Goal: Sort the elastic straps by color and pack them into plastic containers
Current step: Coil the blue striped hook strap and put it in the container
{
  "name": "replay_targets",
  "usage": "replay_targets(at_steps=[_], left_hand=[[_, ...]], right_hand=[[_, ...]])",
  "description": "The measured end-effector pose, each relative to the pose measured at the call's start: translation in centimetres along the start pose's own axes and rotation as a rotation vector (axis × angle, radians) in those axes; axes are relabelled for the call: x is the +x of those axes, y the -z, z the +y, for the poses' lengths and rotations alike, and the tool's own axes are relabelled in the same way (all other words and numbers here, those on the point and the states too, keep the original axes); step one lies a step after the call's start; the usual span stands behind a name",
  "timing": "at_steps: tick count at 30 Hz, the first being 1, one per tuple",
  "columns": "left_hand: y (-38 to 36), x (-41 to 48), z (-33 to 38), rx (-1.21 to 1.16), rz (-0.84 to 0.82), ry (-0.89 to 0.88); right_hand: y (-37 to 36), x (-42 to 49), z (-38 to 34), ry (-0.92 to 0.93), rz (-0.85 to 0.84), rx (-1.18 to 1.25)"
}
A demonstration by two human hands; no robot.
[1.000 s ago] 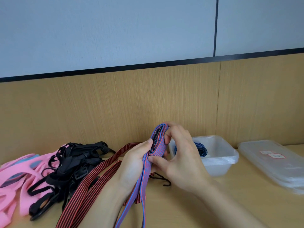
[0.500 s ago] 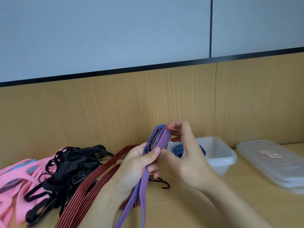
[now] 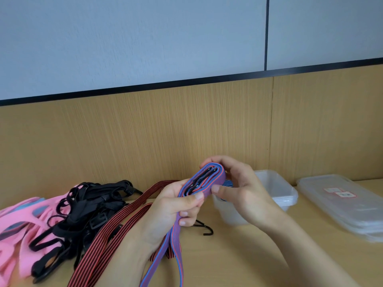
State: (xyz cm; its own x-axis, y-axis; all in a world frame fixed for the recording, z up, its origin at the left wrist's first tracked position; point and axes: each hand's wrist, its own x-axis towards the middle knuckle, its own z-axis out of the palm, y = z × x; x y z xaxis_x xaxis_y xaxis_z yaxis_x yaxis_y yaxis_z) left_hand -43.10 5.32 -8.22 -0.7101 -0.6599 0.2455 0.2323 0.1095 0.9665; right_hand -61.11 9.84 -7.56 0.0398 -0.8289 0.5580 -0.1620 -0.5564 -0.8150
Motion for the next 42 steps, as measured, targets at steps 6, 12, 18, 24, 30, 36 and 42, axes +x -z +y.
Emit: replay_targets(at_steps=[6, 12, 18, 24, 30, 36, 42], left_hand=[[0.0, -0.1, 0.1, -0.08, -0.009, 0.008], [-0.3, 0.8, -0.3, -0.088, 0.22, 0.122], [-0.5, 0.9, -0.2, -0.07, 0.244, 0.089], [-0.3, 1.0, -0.2, -0.027, 0.268, 0.059], [0.3, 1.1, -0.4, -0.195, 0.204, 0.071], [0.8, 1.1, -0.5, -0.199, 0.223, 0.025], [0.9, 1.1, -0.5, -0.214, 0.217, -0.003]], right_hand=[[0.1, 0.0, 0.1, 0.043, -0.002, -0.026], [-0.6, -0.2, 0.4, 0.092, 0.02, -0.156], [-0.5, -0.3, 0.4, 0.214, 0.049, -0.332], [-0.5, -0.2, 0.5, 0.284, 0.01, -0.4], [-0.8, -0.1, 0.8, 0.312, 0.133, -0.419], [-1.4, -0.3, 0.9, 0.342, 0.177, -0.468], [-1.6, -0.3, 0.7, 0.35, 0.213, -0.436]])
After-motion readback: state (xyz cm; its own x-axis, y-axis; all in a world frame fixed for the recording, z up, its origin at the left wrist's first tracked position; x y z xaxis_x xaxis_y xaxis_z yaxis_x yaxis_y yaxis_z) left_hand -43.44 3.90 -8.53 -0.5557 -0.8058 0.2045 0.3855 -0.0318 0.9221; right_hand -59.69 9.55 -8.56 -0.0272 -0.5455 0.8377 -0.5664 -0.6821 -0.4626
